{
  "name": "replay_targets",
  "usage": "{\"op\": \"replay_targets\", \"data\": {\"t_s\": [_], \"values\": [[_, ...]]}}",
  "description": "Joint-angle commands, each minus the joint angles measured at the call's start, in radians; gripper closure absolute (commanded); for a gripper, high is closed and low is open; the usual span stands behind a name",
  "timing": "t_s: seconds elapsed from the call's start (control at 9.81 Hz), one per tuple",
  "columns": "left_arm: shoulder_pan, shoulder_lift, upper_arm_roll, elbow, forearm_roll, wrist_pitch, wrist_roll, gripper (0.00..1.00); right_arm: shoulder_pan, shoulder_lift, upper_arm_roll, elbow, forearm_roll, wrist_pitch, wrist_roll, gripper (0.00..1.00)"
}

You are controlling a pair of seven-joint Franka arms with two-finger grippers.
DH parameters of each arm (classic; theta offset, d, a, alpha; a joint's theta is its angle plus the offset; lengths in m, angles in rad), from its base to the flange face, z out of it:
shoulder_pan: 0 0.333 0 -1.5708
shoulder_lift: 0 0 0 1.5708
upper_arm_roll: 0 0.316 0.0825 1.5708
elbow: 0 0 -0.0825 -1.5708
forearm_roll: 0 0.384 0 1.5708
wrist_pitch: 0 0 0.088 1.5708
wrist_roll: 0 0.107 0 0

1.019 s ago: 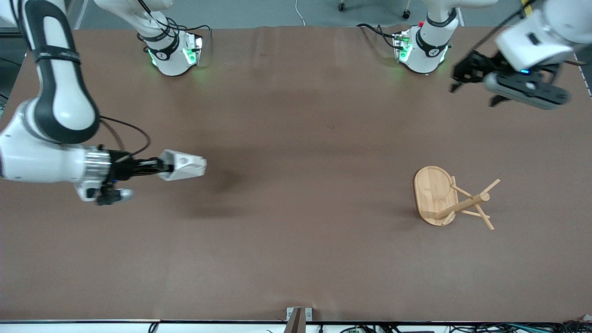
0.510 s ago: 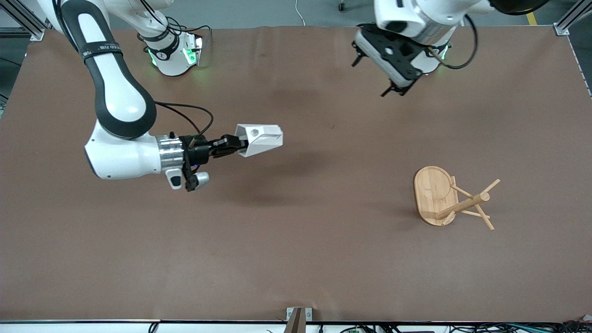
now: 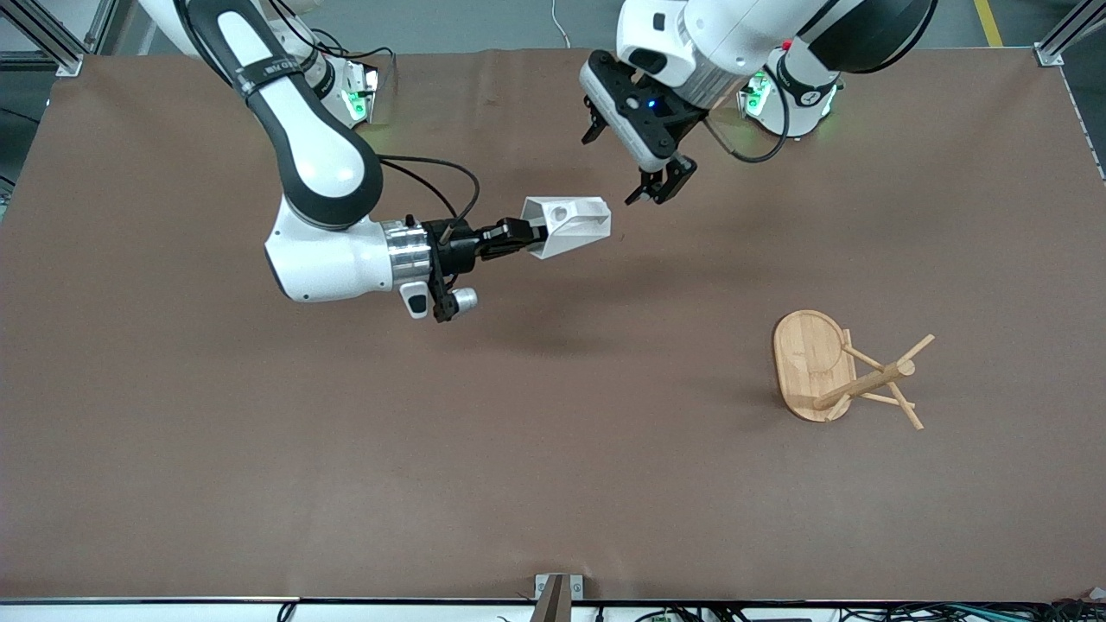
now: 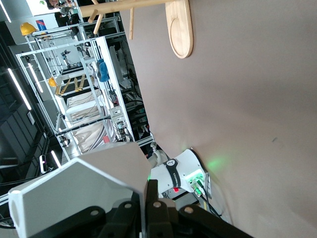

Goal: Hang cup on rack
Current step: 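Lift the cup with the right gripper while the left gripper approaches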

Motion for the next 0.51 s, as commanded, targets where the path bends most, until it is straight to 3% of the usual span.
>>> {"op": "replay_targets", "data": {"t_s": [0.0,0.41], "values": [[0.015,0.03,-0.003,-0.031,-0.016,0.022,0.114,0.0,-0.019,-0.045,0.033,-0.04,0.036,0.002,0.036,0.99],[0.018,0.029,-0.003,-0.077,-0.043,0.03,0.135,0.0,-0.022,-0.107,0.044,-0.04,0.036,-0.008,0.13,0.99]]}}
